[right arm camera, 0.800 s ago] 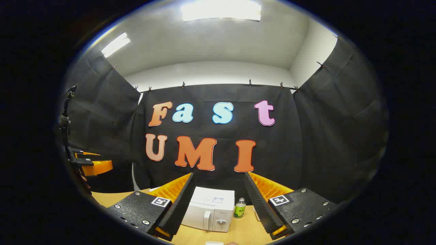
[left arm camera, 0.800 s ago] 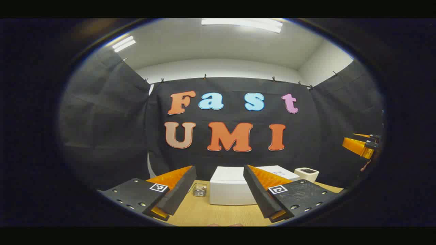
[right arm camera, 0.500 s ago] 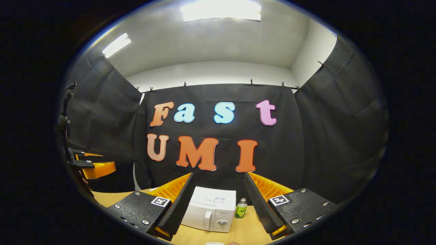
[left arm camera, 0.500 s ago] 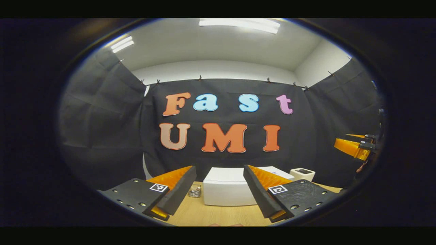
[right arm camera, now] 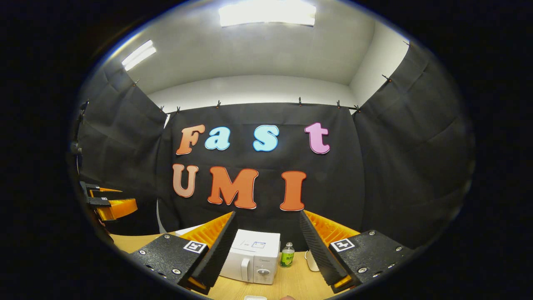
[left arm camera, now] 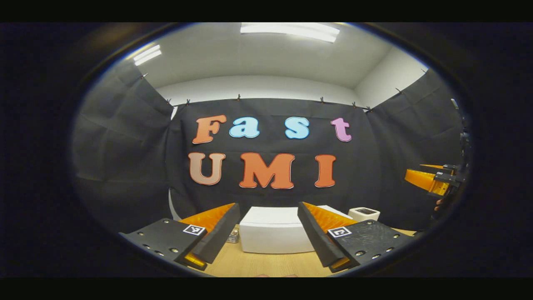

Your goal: Open the microwave oven with the left hand, put the food in, and close the microwave oven.

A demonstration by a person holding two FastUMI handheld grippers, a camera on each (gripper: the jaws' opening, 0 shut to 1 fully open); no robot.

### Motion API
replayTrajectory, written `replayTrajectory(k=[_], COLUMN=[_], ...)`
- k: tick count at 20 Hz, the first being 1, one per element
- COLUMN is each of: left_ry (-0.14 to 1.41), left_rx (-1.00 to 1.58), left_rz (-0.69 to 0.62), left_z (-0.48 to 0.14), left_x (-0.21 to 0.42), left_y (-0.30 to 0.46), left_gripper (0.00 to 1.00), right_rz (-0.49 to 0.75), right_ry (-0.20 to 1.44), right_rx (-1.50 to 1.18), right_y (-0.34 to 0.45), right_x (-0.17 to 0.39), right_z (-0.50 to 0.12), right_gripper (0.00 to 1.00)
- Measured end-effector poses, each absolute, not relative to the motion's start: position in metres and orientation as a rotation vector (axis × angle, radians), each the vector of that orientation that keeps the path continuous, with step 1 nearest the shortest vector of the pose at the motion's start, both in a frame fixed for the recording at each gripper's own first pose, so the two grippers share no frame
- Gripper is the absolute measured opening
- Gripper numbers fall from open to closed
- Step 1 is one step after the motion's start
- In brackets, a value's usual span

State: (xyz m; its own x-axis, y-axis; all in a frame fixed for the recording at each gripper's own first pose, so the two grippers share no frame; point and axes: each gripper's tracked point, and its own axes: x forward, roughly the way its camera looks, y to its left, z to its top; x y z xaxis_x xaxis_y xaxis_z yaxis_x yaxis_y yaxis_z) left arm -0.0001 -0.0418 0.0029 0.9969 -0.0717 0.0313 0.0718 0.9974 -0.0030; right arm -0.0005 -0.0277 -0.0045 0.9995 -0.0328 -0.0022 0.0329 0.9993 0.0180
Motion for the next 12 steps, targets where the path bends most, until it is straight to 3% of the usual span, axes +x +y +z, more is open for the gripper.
replayTrajectory(k=[12], left_ry=[-0.037], left_rx=[-0.006], left_rz=[-0.095], left_z=[0.0], left_x=[0.005], left_y=[-0.061], left_gripper=[0.9], right_rz=[-0.05], right_ry=[0.02], right_rx=[0.022], right_y=[-0.046], right_x=[-0.002], right_z=[-0.018], right_gripper=[0.96])
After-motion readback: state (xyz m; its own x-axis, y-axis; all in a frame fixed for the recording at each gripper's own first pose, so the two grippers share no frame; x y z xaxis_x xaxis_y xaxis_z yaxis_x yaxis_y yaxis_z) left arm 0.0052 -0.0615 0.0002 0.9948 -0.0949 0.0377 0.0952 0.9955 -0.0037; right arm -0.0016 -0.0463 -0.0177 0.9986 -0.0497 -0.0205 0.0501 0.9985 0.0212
